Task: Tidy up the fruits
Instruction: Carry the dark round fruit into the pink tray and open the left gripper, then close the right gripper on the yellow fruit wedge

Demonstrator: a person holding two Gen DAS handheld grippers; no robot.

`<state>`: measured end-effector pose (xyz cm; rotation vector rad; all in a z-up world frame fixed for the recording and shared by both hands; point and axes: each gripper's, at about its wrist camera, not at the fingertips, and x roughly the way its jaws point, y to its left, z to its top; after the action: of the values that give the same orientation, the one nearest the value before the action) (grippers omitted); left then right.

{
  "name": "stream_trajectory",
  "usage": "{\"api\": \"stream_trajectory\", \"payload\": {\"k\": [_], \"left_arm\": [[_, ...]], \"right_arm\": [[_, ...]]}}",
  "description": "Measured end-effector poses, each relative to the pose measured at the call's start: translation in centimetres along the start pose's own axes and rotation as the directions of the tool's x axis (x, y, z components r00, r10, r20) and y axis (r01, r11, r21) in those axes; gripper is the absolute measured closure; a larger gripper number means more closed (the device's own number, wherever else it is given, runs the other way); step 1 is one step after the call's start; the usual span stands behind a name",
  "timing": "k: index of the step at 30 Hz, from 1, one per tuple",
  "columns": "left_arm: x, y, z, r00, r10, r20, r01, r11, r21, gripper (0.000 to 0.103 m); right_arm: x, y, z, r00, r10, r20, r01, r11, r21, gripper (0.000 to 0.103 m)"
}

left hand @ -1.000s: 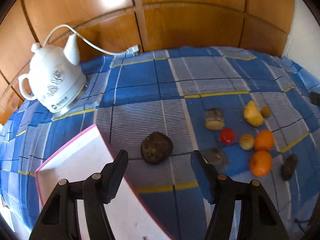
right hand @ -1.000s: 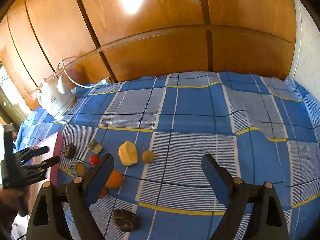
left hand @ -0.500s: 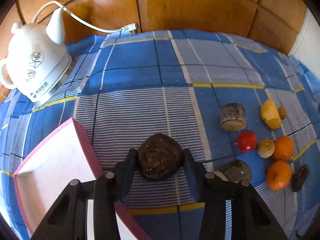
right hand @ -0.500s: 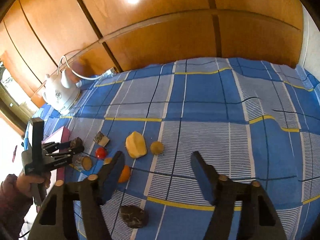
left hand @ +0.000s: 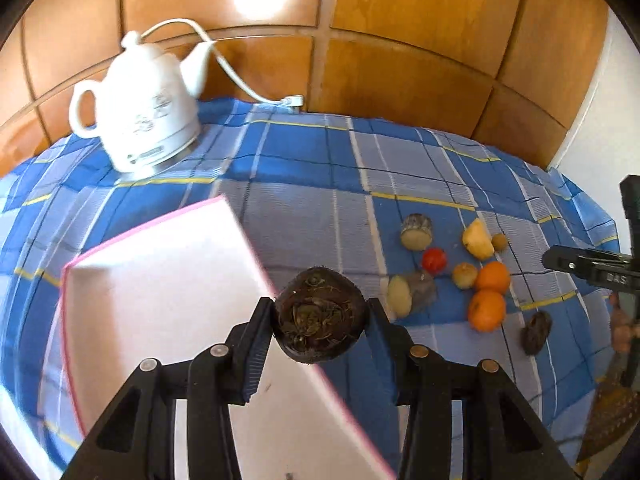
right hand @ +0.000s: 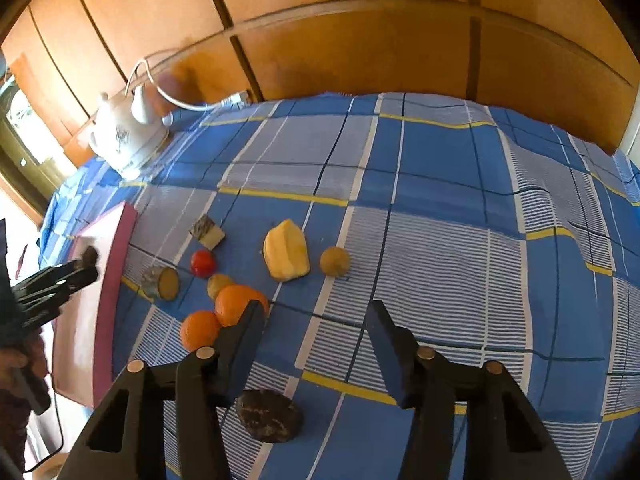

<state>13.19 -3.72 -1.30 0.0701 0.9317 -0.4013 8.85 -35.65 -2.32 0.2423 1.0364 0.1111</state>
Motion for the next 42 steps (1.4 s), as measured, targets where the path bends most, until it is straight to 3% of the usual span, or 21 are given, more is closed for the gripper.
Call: {"api": "stream_trajectory", "payload": {"k": [12,19,20,23,27,31,36,42], "left_arm": [[-3.0,5.8,-5.1,0.996,0.085,-0.002,-0.084,0.989,-0.125,0.057],[-3.6,10.2,-5.0,0.990,0.140,0.001,-0.136,0.965,-0.224,0.057],[-3.5,10.8,-4.8,0.988,0.157,0.003,-0.152,0.961,-0.231,0.057],[-3.0,12.4,-4.2,0.976,0.216,-0.003,-0.210,0.945,-0.251,0.056],[-2.1,14.2,-3.9,0.960,0.281,-0.014,-0.274,0.922,-0.272,0.056],[-2.6,14.3,-4.1,0.949,0.314,0.006,-0.300,0.911,-0.284,0.040],[-4.3,12.8,-4.7,0.938,0.343,0.039,-0.318,0.903,-0.290,0.038],[-6.1,10.1,-5.4,0.938,0.336,0.086,-0.297,0.906,-0.302,0.031]], "right_arm": [[3.0,3.4,2.4,0.999,-0.032,-0.031,0.029,0.996,-0.080,0.053],[7.8,5.7,4.3,0.983,-0.142,-0.120,0.118,0.976,-0.183,0.057],[8.5,5.6,4.3,0.978,-0.151,-0.144,0.124,0.975,-0.184,0.063],[9.4,5.4,4.3,0.972,-0.172,-0.160,0.140,0.971,-0.191,0.069],[9.4,5.0,4.4,0.972,-0.166,-0.164,0.135,0.973,-0.189,0.070],[9.4,5.0,4.3,0.972,-0.168,-0.163,0.136,0.972,-0.193,0.070],[9.3,5.0,4.2,0.976,-0.167,-0.142,0.139,0.972,-0.191,0.071],[8.7,5.0,3.7,0.979,-0.162,-0.122,0.139,0.974,-0.179,0.071]]}}
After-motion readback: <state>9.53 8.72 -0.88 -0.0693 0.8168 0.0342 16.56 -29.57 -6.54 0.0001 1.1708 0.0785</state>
